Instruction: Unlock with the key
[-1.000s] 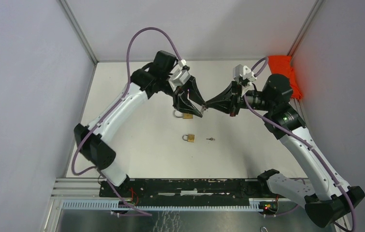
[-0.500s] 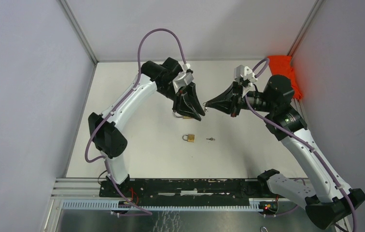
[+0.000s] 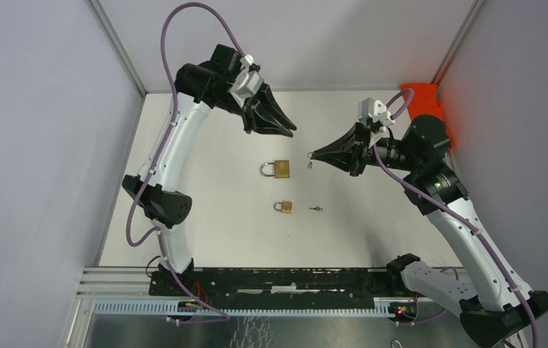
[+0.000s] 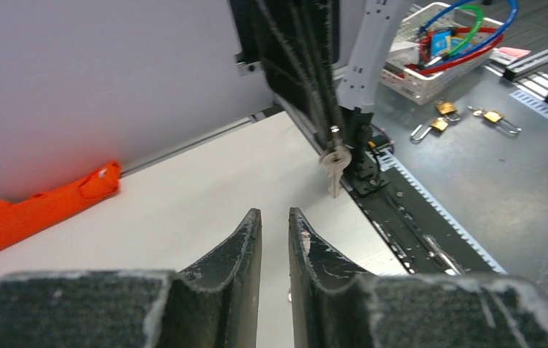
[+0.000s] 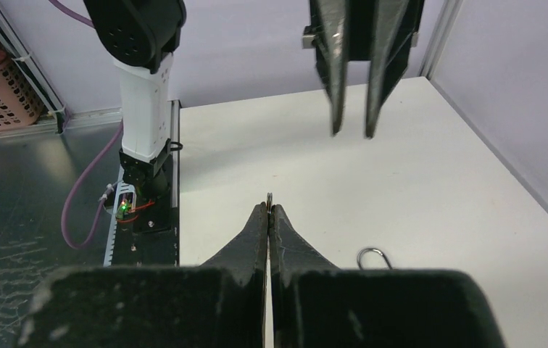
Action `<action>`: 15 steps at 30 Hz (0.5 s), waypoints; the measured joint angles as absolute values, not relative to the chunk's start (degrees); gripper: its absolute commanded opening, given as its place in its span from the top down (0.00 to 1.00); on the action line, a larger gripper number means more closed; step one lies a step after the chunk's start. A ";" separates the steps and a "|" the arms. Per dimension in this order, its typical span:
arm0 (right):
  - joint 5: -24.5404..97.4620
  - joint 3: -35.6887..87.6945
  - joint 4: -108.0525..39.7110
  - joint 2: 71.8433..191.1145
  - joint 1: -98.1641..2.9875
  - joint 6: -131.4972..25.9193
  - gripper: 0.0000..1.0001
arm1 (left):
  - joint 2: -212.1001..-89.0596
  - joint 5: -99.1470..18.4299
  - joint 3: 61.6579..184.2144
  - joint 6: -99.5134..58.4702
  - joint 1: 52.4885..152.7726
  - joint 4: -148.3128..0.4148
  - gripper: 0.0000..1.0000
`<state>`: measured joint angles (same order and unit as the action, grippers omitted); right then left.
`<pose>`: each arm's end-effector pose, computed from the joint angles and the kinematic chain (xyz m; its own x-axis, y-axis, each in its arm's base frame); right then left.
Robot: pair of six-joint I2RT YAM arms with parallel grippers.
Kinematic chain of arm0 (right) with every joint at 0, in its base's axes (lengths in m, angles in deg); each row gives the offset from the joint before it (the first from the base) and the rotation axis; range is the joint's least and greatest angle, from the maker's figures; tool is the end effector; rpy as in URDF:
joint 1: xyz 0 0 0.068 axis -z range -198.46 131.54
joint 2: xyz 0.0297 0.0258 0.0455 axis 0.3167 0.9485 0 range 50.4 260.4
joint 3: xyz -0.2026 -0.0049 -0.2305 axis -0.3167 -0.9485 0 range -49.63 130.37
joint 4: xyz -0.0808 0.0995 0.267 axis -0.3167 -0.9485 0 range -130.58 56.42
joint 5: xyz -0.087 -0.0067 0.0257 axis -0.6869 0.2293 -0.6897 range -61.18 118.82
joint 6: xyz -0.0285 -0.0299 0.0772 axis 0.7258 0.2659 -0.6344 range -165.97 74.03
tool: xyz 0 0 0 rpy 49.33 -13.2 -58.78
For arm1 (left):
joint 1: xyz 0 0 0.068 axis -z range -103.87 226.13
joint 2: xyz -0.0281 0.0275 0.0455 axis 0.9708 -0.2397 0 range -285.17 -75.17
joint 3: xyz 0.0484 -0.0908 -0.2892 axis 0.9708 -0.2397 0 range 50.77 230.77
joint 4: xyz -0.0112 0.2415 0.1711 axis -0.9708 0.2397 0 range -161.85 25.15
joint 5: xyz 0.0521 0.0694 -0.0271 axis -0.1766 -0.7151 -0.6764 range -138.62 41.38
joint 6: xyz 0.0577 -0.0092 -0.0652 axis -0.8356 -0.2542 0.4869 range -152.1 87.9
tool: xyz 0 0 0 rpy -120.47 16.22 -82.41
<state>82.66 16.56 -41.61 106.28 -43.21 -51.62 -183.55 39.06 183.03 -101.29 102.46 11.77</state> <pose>0.1903 0.1567 0.4753 -0.0606 0.0361 -0.9975 -0.9784 0.1955 0.0665 0.3120 -0.2410 0.4998 0.1638 -0.0388 -0.9857 0.8903 -0.4246 0.1646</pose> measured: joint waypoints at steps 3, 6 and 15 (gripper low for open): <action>82.66 17.02 -41.59 105.99 -43.21 -51.62 1.00 | -185.19 39.06 187.25 -100.37 100.12 11.77 0.78; 82.66 17.17 -41.61 105.95 -43.21 -51.60 1.00 | -185.23 39.10 187.82 -98.43 97.78 10.59 0.78; 82.73 17.39 -42.11 106.60 -43.21 -51.62 1.00 | -171.97 20.00 165.66 -47.57 103.18 -43.79 0.68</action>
<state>82.73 17.39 -42.11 106.60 -43.21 -51.62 -171.97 20.00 165.66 -47.57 103.18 -43.79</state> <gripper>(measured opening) 0.006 0.307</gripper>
